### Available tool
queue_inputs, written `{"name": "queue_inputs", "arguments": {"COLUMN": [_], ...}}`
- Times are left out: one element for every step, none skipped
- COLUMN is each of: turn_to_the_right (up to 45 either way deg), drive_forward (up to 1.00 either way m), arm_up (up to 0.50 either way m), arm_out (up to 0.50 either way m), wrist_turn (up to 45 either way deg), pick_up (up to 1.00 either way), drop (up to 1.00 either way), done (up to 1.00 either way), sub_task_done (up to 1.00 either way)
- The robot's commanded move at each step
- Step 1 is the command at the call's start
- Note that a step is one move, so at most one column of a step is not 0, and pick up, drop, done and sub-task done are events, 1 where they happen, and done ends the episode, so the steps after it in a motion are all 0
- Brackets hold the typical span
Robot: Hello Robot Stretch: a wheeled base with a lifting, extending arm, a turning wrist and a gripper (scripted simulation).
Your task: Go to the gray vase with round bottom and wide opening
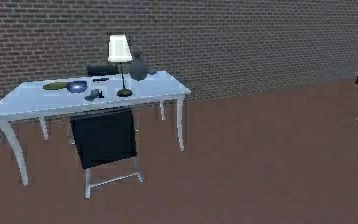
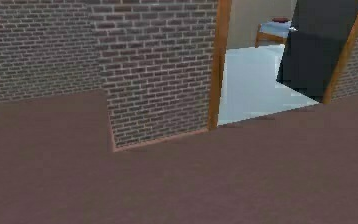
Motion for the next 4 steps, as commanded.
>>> {"name": "queue_inputs", "arguments": {"turn_to_the_right": [0.0,0.0,-27.0,0.0], "drive_forward": [1.0,0.5,0.0,0.0], "arm_up": [0.0,0.0,0.0,0.0], "arm_out": [0.0,0.0,0.0,0.0], "wrist_turn": [0.0,0.0,0.0,0.0], "pick_up": [0.0,0.0,0.0,0.0], "drop": [0.0,0.0,0.0,0.0], "done": [0.0,0.0,0.0,1.0], "sub_task_done": [0.0,0.0,0.0,0.0]}}
